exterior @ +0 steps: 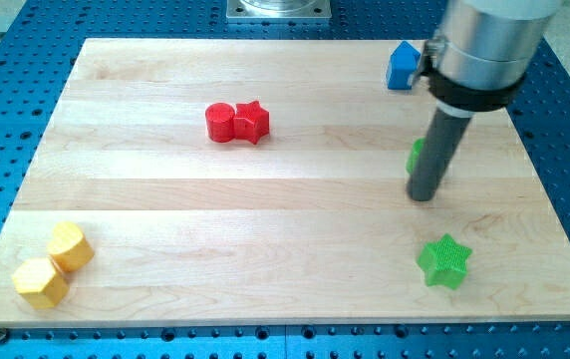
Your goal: Move the green star to the bottom center of the board
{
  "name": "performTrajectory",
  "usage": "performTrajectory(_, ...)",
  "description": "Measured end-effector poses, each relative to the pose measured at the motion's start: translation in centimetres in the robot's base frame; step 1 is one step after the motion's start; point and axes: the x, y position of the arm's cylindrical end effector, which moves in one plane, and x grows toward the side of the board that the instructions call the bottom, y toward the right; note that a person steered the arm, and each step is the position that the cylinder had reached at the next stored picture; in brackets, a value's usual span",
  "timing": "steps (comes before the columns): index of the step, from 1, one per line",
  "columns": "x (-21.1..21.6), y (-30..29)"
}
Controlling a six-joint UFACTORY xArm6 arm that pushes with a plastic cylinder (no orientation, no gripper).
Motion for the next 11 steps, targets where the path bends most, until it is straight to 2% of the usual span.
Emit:
performTrajectory(1,-1.6,1.5)
performTrajectory(2,-1.7,6.5)
performTrajectory(3,1.7,8.4)
performTrajectory(4,7.7,7.6)
performTrajectory(5,12.1,1.0)
performTrajectory(6,12.6,-5.3)
performTrajectory(7,10.7,-6.2)
performTrajectory(8,9.2,-2.7)
performTrajectory(10,10.9,-4.0)
performTrajectory(11,10.9,-1.6)
